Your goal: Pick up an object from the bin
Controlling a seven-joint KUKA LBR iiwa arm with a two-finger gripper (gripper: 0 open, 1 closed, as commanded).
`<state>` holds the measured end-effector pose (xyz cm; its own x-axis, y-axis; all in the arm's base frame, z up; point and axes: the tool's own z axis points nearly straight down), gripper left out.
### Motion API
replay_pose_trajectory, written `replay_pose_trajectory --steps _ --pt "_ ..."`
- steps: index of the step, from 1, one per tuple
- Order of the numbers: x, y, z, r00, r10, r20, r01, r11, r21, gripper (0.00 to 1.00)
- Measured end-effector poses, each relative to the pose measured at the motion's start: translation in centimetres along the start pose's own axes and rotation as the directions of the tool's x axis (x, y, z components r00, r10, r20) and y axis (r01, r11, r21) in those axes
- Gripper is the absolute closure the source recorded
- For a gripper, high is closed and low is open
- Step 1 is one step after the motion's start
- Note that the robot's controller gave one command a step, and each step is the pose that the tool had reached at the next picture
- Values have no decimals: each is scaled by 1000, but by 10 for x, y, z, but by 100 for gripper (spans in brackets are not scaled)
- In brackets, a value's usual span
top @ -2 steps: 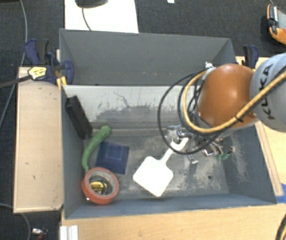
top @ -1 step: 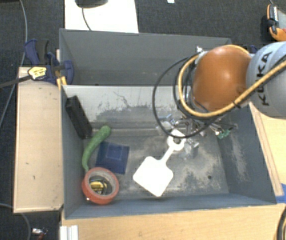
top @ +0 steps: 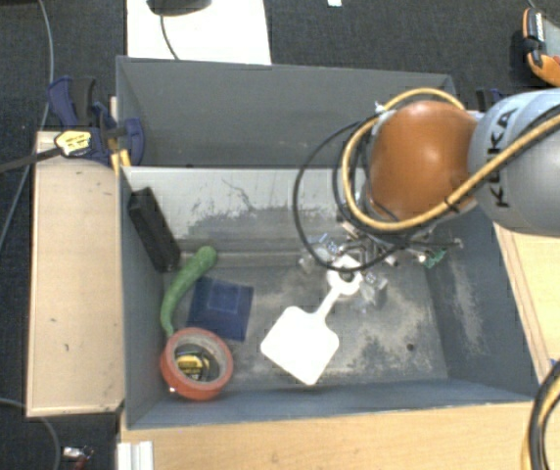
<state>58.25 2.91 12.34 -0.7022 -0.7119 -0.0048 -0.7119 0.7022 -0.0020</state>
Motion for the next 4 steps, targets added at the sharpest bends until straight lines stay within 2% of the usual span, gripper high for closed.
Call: replay_pose_trajectory --steps 1,2,4 --pt "19 -18 54 973 -232 5 232 973 7 0" --pt "-1 -5 53 906 -424 7 424 906 8 100" --pt "-1 -5 40 908 -420 8 420 908 8 100"
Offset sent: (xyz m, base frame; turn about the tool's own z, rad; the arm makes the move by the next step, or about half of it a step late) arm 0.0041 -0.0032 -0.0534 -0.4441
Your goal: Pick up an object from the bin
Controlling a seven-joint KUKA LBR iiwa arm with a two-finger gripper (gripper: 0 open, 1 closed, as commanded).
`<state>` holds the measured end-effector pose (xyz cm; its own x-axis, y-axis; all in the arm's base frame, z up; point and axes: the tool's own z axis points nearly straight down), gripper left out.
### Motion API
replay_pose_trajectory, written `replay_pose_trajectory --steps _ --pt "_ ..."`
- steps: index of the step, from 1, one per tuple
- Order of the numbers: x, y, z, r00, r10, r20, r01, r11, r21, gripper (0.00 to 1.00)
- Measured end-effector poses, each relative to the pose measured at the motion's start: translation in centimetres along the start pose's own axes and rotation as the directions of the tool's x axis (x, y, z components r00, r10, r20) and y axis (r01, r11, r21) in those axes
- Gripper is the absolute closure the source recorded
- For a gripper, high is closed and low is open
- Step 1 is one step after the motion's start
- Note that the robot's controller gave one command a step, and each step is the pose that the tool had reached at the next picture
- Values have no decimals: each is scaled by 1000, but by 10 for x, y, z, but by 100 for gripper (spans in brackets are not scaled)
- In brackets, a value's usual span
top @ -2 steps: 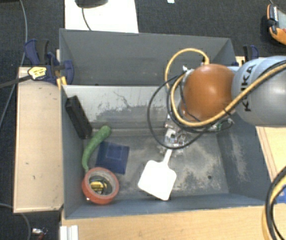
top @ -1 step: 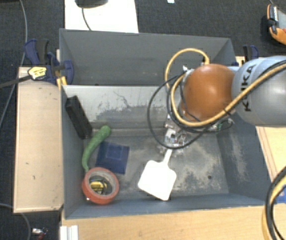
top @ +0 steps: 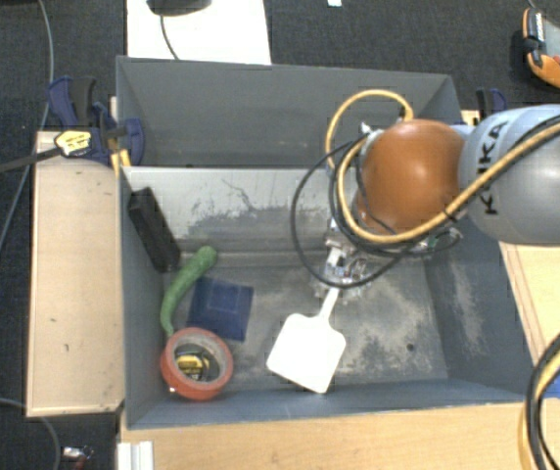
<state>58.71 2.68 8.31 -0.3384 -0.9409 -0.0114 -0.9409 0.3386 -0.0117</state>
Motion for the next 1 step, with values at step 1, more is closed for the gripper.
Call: replay_pose_trajectory --steps 1 --pt "0 -1 -12 1000 4 2 -4 1000 2 100"
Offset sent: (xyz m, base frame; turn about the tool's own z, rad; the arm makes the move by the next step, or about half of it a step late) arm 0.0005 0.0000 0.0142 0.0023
